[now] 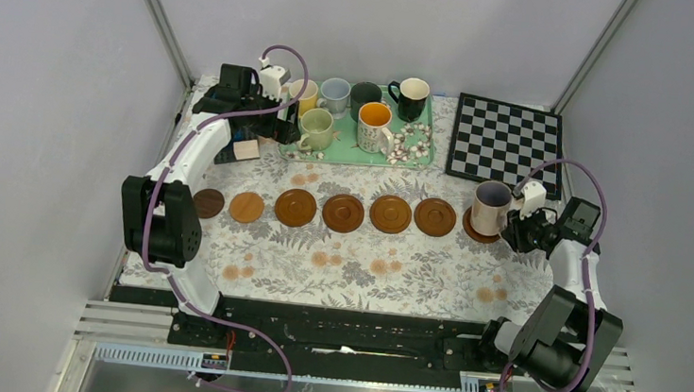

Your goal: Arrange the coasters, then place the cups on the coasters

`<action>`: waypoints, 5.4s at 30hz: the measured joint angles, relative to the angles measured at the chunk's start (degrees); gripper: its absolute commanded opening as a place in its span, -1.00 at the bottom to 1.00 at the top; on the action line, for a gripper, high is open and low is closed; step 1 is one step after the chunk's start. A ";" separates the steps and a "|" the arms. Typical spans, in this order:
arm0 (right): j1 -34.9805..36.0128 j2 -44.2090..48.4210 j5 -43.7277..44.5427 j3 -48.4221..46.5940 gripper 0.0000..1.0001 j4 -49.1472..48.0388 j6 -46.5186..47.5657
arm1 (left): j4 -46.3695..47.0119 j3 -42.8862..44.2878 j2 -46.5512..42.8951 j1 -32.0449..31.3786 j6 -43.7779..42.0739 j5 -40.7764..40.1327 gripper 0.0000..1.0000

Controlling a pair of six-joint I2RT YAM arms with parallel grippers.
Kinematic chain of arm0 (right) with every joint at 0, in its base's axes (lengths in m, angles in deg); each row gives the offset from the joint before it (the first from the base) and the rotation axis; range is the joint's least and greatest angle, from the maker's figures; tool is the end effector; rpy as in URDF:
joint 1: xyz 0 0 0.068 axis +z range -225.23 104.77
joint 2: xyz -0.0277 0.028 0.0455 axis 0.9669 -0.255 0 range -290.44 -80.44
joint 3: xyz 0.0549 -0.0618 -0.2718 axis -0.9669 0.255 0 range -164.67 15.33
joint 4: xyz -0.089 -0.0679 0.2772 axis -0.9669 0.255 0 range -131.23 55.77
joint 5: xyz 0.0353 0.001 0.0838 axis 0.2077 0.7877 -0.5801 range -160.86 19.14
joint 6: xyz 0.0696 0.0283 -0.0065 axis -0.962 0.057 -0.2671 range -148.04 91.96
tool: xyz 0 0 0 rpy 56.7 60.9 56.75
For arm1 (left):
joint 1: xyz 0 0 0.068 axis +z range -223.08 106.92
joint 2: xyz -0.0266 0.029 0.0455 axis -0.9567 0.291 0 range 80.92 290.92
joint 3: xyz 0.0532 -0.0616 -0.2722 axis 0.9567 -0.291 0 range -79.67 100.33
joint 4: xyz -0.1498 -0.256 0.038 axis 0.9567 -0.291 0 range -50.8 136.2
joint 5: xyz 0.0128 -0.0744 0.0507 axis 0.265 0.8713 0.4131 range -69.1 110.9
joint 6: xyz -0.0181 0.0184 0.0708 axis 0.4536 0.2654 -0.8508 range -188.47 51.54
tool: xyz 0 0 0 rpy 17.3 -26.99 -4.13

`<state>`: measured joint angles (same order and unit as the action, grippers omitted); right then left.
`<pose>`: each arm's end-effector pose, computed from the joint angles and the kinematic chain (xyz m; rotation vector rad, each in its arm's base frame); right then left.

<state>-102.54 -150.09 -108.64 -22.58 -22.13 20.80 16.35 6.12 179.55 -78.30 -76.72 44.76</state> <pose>0.2634 -0.0922 0.1768 -0.6789 2.1269 0.1106 0.4452 -0.0665 0.2917 0.4749 2.2294 -0.4530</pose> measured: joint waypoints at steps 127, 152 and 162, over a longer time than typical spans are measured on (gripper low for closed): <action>50.12 -58.49 23.89 -69.42 -1.00 3.06 -32.98 | 11.93 -7.39 -5.01 3.43 4.52 -5.18 0.98; 45.27 -35.19 18.60 -33.55 -1.00 -30.05 -40.30 | 12.33 -5.79 -2.34 2.82 6.40 -0.22 0.98; 44.87 -40.41 20.72 -33.64 -0.93 -36.94 -38.16 | 12.44 -5.68 -2.34 2.49 6.40 -0.26 0.98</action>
<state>-57.67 -190.50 -87.92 -56.22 -59.07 -17.36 28.79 0.44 177.21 -75.80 -70.31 44.50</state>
